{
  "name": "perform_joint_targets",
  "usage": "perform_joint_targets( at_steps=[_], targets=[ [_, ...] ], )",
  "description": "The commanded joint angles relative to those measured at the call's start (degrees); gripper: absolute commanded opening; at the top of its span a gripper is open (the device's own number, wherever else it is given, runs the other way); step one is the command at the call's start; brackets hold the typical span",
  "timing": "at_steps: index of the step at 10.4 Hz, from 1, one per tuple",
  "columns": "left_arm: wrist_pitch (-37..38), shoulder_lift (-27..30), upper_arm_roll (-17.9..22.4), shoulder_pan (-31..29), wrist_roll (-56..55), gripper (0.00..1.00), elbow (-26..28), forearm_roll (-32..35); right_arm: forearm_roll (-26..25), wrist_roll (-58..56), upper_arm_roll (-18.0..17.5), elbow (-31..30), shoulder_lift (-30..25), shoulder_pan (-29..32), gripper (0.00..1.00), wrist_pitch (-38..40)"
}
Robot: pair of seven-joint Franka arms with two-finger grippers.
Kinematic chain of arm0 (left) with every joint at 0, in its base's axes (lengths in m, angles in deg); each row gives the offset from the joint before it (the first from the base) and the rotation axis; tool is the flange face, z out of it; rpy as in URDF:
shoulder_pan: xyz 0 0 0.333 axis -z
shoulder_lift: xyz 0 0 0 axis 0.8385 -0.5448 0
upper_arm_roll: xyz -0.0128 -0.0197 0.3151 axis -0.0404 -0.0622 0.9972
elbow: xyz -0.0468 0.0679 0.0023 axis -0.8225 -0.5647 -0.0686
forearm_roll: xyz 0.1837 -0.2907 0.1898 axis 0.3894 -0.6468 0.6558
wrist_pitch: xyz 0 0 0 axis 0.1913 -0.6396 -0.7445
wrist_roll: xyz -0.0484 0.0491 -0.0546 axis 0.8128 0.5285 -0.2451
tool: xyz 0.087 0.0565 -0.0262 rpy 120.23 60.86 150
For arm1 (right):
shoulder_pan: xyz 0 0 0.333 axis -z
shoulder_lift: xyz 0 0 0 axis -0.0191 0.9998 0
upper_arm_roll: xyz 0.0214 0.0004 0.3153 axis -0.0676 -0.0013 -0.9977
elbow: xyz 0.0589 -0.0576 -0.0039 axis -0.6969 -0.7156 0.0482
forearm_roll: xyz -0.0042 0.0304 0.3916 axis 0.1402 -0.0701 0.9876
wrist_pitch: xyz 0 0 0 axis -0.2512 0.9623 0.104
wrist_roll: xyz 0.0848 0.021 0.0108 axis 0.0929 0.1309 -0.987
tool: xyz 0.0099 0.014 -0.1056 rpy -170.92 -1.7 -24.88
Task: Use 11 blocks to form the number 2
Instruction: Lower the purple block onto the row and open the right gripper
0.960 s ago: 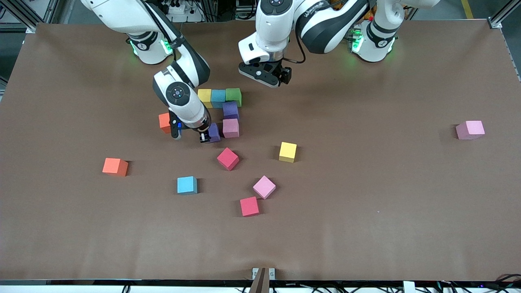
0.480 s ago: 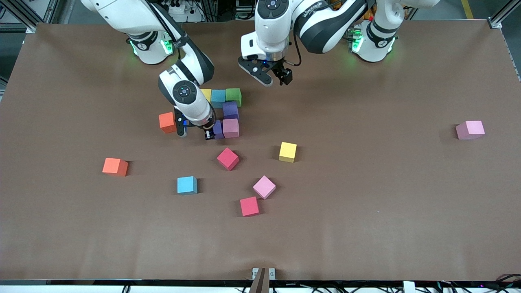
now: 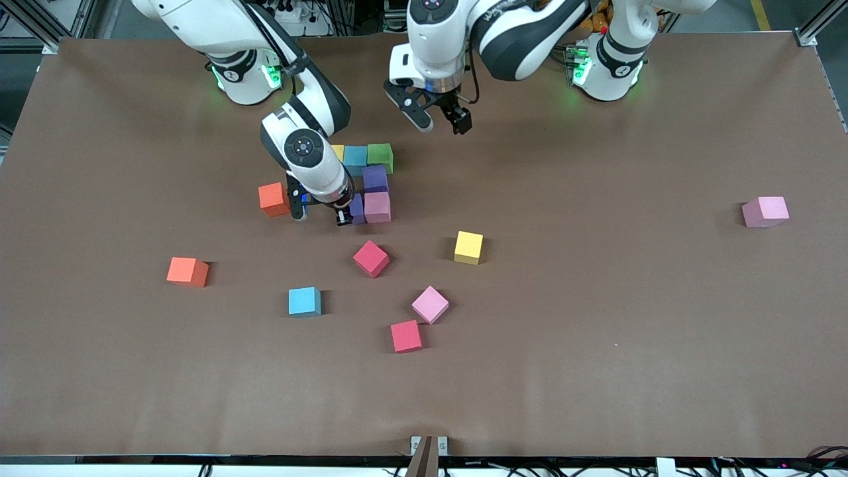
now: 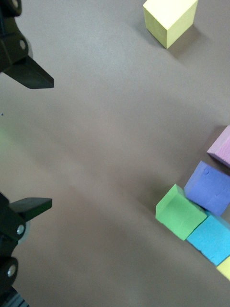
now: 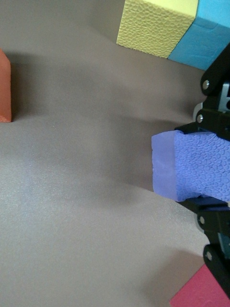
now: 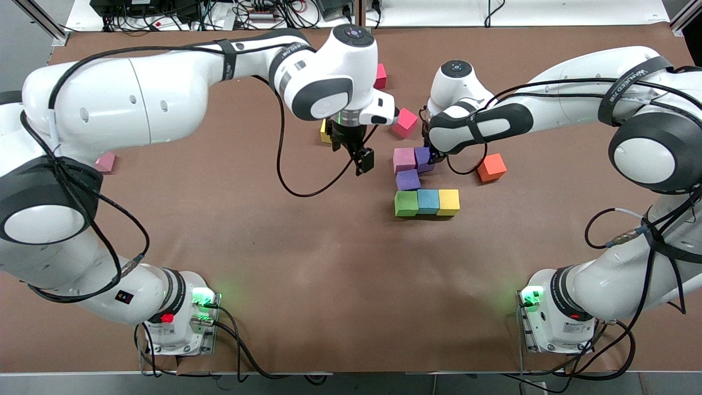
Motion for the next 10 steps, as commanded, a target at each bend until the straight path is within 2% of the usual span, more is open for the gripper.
perform_joint_targets(
  at_steps=[1, 5, 6, 7, 10],
  targets=[
    [1.18, 0.7, -1.39, 0.33, 1.09, 1.0, 0.47, 1.61, 0.21, 1.24, -0.38, -0.68, -0.36, 0.4, 0.0, -0.08],
    [1.18, 0.09, -1.66, 1.21, 1.0, 1.0, 0.47, 1.7, 0.21, 1.33, -0.38, -0.77, -0.36, 0.66, 0.0, -0.08],
    [1.18, 0.08, -1.66, 1.21, 1.0, 1.0, 0.47, 1.7, 0.21, 1.33, -0.38, -0.77, -0.27, 0.75, 0.61, 0.01],
    [1.18, 0.08, -1.66, 1.3, 1.0, 1.0, 0.47, 1.7, 0.21, 1.33, -0.38, -0.77, -0.36, 0.75, 1.0, 0.7],
    [1.18, 0.08, -1.75, 1.39, 1.0, 1.0, 0.47, 1.7, 0.21, 1.51, -0.47, -0.68, -0.36, 0.75, 1.0, 1.15]
  ],
)
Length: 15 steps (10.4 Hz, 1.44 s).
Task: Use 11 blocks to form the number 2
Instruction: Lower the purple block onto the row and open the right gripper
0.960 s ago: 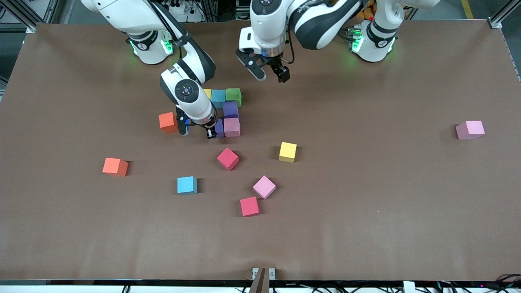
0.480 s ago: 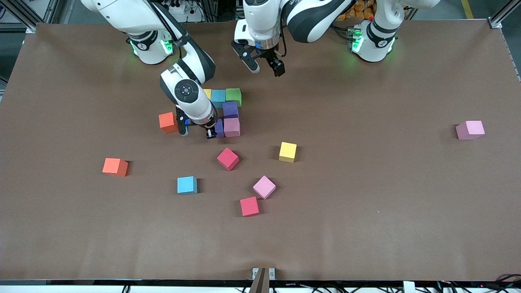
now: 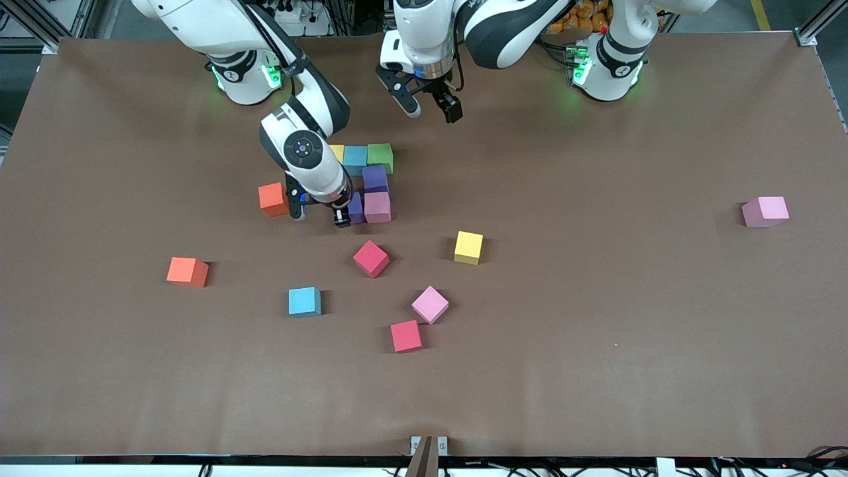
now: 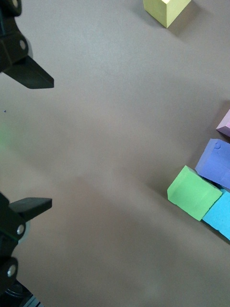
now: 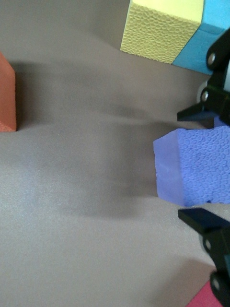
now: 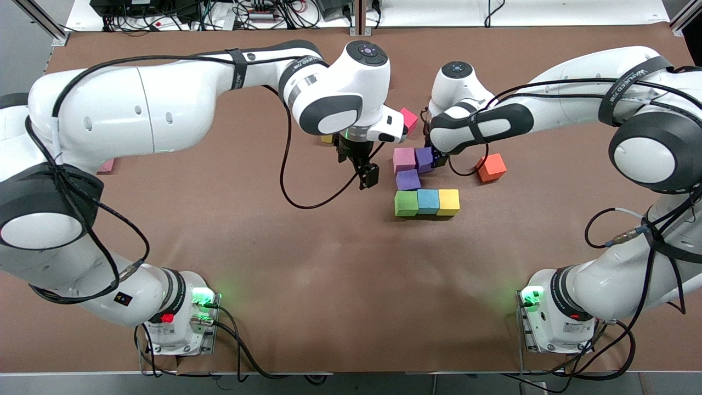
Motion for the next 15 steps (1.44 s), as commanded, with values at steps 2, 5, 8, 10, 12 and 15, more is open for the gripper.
perform_joint_targets(
  at_steps=[2, 5, 8, 10, 12, 15],
  targets=[
    [0.63, -0.02, -0.25, -0.07, 0.72, 1.0, -0.03, 1.46, 0.21, 1.86, -0.55, -0.14, -0.45, 0.57, 1.0, 0.35],
    [0.63, -0.02, -0.25, -0.07, 0.72, 1.0, -0.03, 1.46, 0.03, 1.52, -0.47, 0.21, -0.89, 0.57, 1.0, 1.04],
    [0.54, 0.15, -0.25, -0.07, 0.02, 1.0, -1.17, 1.46, -0.76, -1.98, -0.38, 0.48, -2.64, 1.44, 1.0, 2.63],
    [0.54, 0.33, -0.25, -0.16, -0.24, 1.0, -1.26, 1.46, -1.37, -7.85, 0.41, 1.97, -3.35, 3.28, 1.0, 3.86],
    [0.54, 0.51, -0.17, -0.42, -0.68, 1.0, -2.13, 1.46, -1.38, -16.28, 0.76, 5.03, -3.27, 7.14, 1.0, 6.31],
    [-1.04, -0.98, 0.8, -1.82, -1.12, 1.0, -4.15, 4.77, -3.38, -31.66, 0.85, 6.46, -3.53, 13.64, 1.0, 9.22]
  ],
)
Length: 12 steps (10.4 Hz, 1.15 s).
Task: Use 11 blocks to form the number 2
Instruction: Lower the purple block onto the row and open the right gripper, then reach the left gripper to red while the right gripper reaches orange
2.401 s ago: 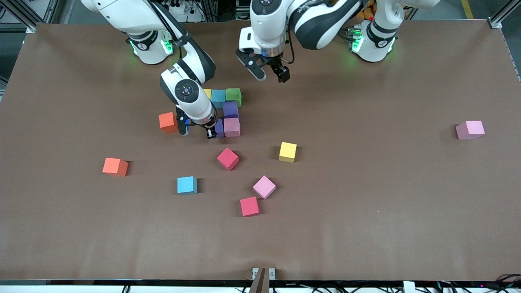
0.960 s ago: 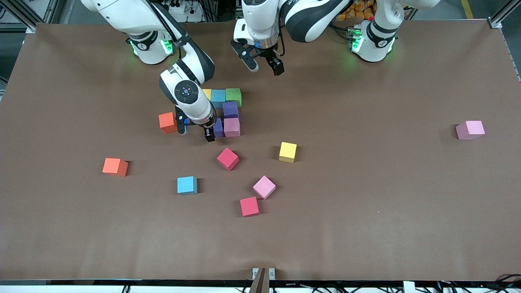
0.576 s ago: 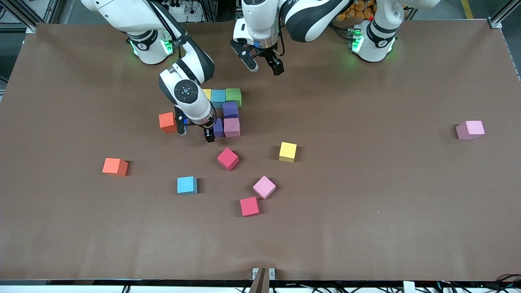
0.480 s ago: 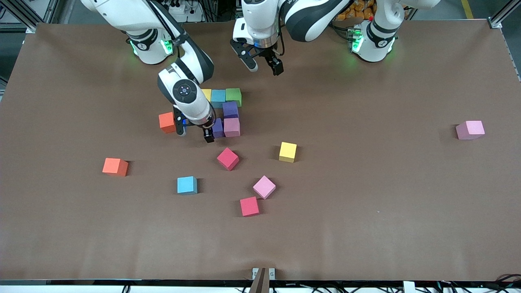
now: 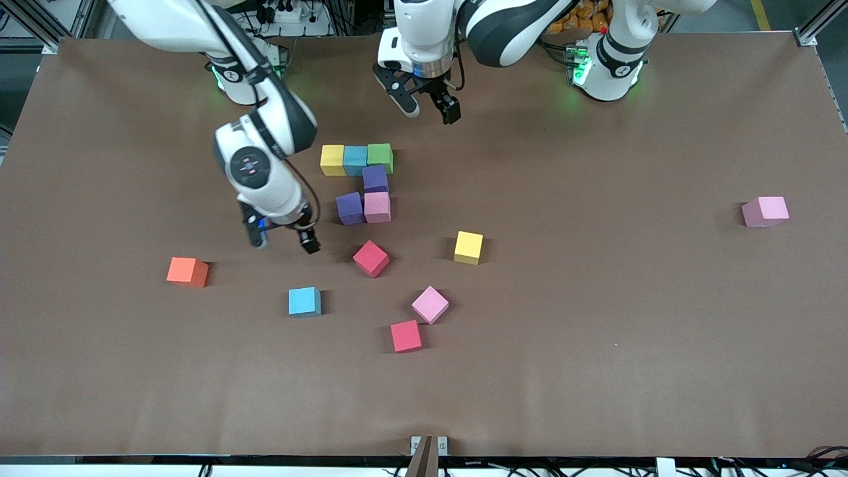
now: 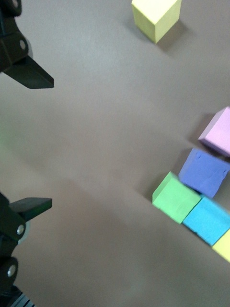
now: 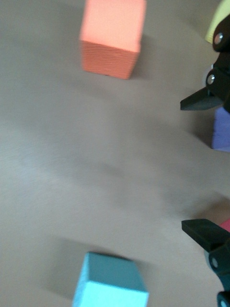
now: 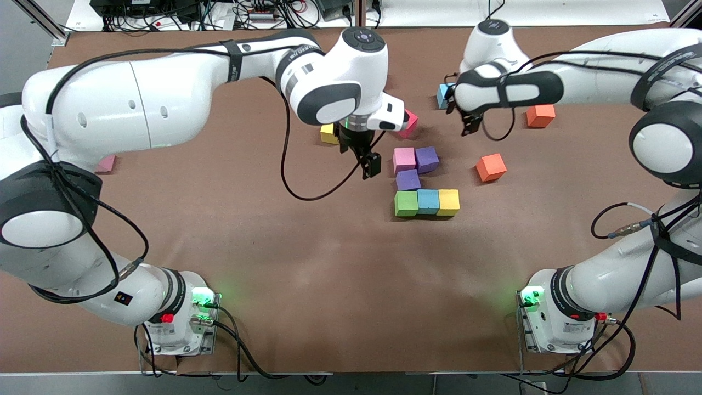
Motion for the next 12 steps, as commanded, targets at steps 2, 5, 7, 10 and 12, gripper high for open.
perform_joint_targets(
  at_steps=[2, 5, 7, 10, 12],
  targets=[
    [-3.93, -5.75, 0.43, -2.66, -2.47, 1.0, -5.1, 4.75, -5.72, -14.97, -0.52, -0.43, -1.37, 7.41, 1.0, 4.22],
    [-13.34, -12.78, 2.54, -2.33, -9.66, 1.0, -8.35, 11.6, -5.82, -33.57, -0.52, -0.69, -2.95, 13.74, 1.0, 5.71],
    [-15.46, -19.55, 2.72, -1.98, -15.19, 1.0, -15.11, 20.08, -5.99, -49.56, 0.27, -0.69, -3.92, 16.73, 1.0, 6.42],
    [-24.83, -25.54, 12.34, 5.73, -23.56, 1.0, -20.4, 23.39, -5.99, -69.29, 1.67, -0.08, -3.66, 20.7, 1.0, 6.16],
    [-31.87, -27.65, 18.26, 9.96, -27.51, 1.0, -21.29, 23.39, -6.08, -76.23, 1.94, 0.01, -3.4, 21.93, 1.0, 5.72]
  ],
)
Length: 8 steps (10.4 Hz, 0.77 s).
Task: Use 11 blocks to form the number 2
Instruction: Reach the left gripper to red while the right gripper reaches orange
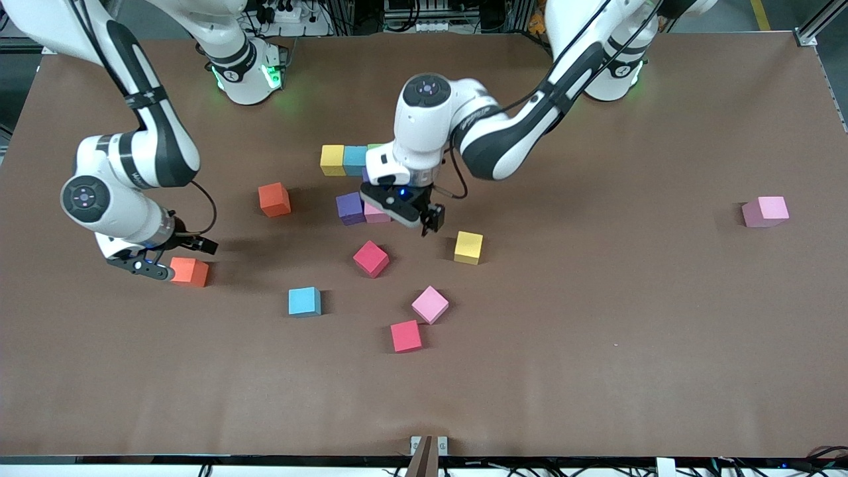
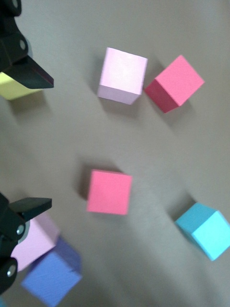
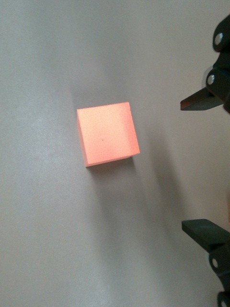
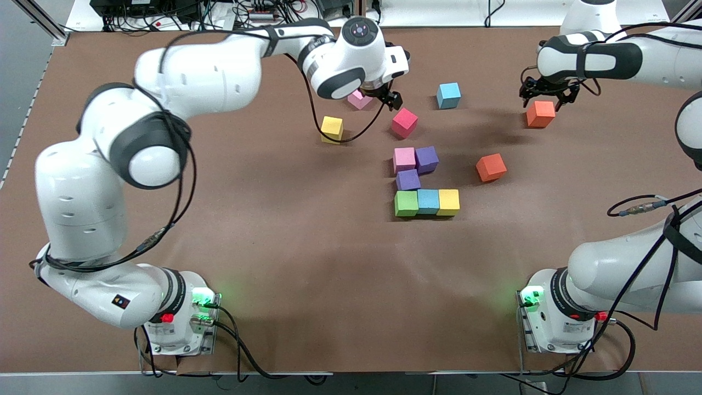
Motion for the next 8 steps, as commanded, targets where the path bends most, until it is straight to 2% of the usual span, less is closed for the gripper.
perform_joint_targets(
  at_steps=[1, 4, 6, 8],
  targets=[
    [-7.44, -3.21, 4.22, 3.49, -5.28, 1.0, -2.87, 1.53, -0.73, -9.34, -0.37, -0.03, -0.15, 2.01, 1.0, -0.51],
    [-16.86, -6.11, 8.86, 7.08, -7.66, 1.0, -3.22, 1.7, -0.64, -12.81, 1.91, 0.41, 1.61, 2.2, 1.0, -2.96],
    [-20.91, -8.04, 10.02, 7.53, -7.76, 1.0, -3.13, 1.79, -0.73, -14.64, 3.14, 0.41, 3.8, 2.11, 1.0, -6.65],
    [-27.41, -11.11, 15.44, 11.64, -7.85, 1.0, -3.04, 1.79, -0.73, -17.72, 3.32, 1.11, 5.56, 2.37, 1.0, -9.82]
  ],
)
